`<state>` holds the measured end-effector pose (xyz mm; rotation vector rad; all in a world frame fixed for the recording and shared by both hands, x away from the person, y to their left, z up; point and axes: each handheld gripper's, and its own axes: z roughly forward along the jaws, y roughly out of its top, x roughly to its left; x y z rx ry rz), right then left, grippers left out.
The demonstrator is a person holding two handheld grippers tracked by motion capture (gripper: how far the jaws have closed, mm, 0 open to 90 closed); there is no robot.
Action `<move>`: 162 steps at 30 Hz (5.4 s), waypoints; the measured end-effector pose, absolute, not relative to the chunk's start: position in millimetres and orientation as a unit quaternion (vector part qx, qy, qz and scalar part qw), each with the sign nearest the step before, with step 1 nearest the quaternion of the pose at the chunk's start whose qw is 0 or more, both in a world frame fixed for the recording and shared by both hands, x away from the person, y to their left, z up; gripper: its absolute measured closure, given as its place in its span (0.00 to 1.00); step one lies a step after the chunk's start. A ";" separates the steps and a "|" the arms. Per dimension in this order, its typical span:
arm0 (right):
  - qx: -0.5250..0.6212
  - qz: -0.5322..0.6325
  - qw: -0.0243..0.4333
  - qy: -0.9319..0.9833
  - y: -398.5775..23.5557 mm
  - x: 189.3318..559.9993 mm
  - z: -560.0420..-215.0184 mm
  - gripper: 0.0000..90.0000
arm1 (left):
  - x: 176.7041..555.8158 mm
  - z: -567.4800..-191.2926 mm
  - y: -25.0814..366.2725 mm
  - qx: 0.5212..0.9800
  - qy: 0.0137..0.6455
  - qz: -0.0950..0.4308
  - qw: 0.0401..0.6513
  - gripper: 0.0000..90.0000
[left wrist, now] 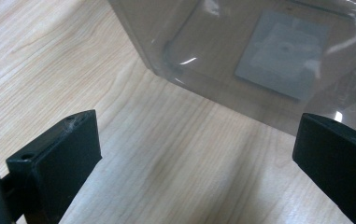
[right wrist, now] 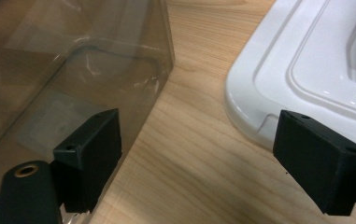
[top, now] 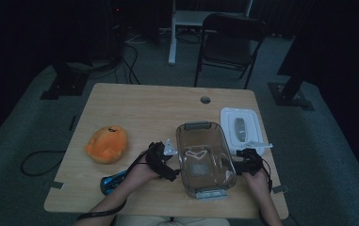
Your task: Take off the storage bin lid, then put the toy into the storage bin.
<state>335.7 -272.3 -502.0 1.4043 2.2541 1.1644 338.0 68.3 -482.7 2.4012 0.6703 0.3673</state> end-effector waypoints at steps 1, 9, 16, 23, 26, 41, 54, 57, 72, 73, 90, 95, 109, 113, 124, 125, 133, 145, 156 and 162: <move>0.480 0.400 0.120 0.772 -271.6 334.7 -502.5 0.17 | 338.9 -482.3 69.0 0.907 0.254 0.141 0.304 0.02; 0.477 0.399 0.113 0.775 -266.6 324.9 -504.7 0.17 | 350.0 -481.2 74.4 0.907 0.263 0.152 0.291 0.02; 0.470 0.399 0.106 0.780 -262.0 315.1 -505.8 0.17 | 360.1 -480.8 79.0 0.905 0.273 0.159 0.285 0.02; 0.453 0.403 0.099 0.789 -255.1 304.2 -504.7 0.17 | 369.3 -481.5 85.1 0.901 0.286 0.162 0.284 0.02; 0.444 0.405 0.096 0.794 -250.7 300.2 -503.5 0.17 | 371.9 -481.8 87.7 0.898 0.293 0.165 0.283 0.02; 0.419 0.417 0.099 0.800 -237.7 293.1 -510.4 0.17 | 387.1 -480.4 97.2 0.898 0.301 0.159 0.280 0.02; 0.392 0.411 0.097 0.818 -228.3 290.8 -512.9 0.15 | 392.4 -468.5 116.7 0.885 0.329 0.164 0.284 0.02; 0.383 0.410 0.096 0.822 -230.7 287.9 -514.5 0.15 | 389.6 -463.9 121.5 0.884 0.331 0.161 0.287 0.02; 0.407 0.395 0.135 0.812 -258.8 277.8 -521.8 0.15 | 377.2 -439.4 157.9 0.874 0.347 0.158 0.301 0.02; 0.407 0.395 0.135 0.812 -258.8 277.8 -521.8 0.15 | 377.2 -439.4 157.9 0.874 0.347 0.158 0.301 0.02; 0.420 0.380 0.146 0.811 -263.4 275.4 -526.1 0.15 | 368.9 -415.4 234.1 0.841 0.408 0.202 0.291 0.02; 0.419 0.377 0.149 0.813 -262.6 275.0 -526.5 0.15 | 364.9 -423.7 253.4 0.834 0.428 0.203 0.282 0.02; 0.421 0.376 0.153 0.811 -263.0 275.0 -526.8 0.15 | 369.0 -451.1 282.3 0.826 0.468 0.181 0.257 0.02; 0.421 0.377 0.152 0.811 -263.1 274.9 -526.8 0.15 | 370.9 -457.7 283.5 0.824 0.474 0.174 0.257 0.02; 0.420 0.372 0.157 0.813 -262.1 274.2 -526.9 0.15 | 366.1 -466.6 284.4 0.827 0.476 0.168 0.246 0.20; 0.420 0.371 0.158 0.813 -261.9 274.2 -526.9 0.15 | 364.9 -465.0 285.3 0.828 0.472 0.170 0.250 0.29; 0.413 0.353 0.176 0.821 -256.9 272.4 -527.4 0.15 | 359.2 -455.8 284.4 0.832 0.455 0.186 0.256 0.60; 0.413 0.355 0.174 0.820 -257.3 272.7 -527.5 0.15 | 359.9 -441.9 282.0 0.831 0.452 0.190 0.262 0.65; 0.414 0.353 0.175 0.821 -256.6 272.8 -527.4 0.15 | 359.9 -420.4 278.7 0.835 0.436 0.192 0.274 0.68; 0.416 0.353 0.176 0.820 -256.7 273.3 -527.4 0.15 | 358.5 -401.1 269.7 0.837 0.419 0.201 0.290 0.69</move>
